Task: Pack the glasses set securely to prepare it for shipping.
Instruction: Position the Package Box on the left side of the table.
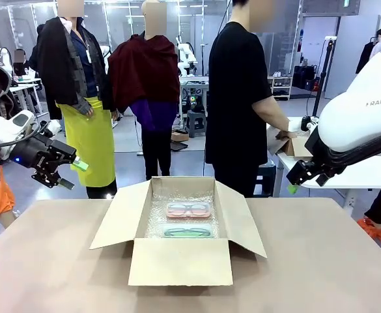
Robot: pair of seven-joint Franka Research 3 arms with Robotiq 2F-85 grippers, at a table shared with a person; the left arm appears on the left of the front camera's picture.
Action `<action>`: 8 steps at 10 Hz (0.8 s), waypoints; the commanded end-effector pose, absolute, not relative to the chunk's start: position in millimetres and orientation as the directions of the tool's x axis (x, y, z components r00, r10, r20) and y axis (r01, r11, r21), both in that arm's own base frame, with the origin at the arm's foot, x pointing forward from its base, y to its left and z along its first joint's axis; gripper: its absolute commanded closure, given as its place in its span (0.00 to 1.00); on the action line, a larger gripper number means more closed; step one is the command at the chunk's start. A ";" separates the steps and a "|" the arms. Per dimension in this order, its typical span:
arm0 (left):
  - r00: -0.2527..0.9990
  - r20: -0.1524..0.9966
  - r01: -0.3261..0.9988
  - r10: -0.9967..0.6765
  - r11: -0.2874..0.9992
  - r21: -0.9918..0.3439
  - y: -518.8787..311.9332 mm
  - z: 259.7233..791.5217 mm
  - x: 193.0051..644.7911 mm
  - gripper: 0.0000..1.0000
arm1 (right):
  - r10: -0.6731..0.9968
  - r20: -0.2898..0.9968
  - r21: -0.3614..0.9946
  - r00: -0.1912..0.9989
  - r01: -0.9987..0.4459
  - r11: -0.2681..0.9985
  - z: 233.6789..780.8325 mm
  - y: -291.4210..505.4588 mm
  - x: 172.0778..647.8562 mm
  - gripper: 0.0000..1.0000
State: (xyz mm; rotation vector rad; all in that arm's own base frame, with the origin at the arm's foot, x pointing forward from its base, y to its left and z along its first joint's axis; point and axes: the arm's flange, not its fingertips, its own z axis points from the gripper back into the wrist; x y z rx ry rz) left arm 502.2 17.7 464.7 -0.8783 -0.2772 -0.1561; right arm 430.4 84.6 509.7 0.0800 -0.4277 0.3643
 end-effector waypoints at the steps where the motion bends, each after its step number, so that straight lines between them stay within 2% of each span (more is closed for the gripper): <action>1: 0.945 0.326 0.250 0.033 0.570 -0.783 36.5 437.3 517.8 0.00 | 0.349 0.424 -0.006 0.836 -0.383 0.924 509.8 83.5 432.2 0.00; 4: 0.959 0.275 0.212 0.072 0.463 -0.860 55.3 394.6 528.8 0.00 | 0.349 0.424 -0.006 0.836 -0.383 0.924 509.8 83.5 432.2 0.00; 7: 0.970 0.190 0.124 0.148 0.368 -0.921 55.2 341.7 557.1 0.00 | 0.349 0.424 -0.006 0.836 -0.383 0.924 509.8 83.5 432.2 0.00; 8: 0.965 0.195 0.122 0.178 0.354 -0.927 53.2 328.3 564.8 0.00 | 0.349 0.424 -0.006 0.836 -0.383 0.924 509.8 83.5 432.2 0.00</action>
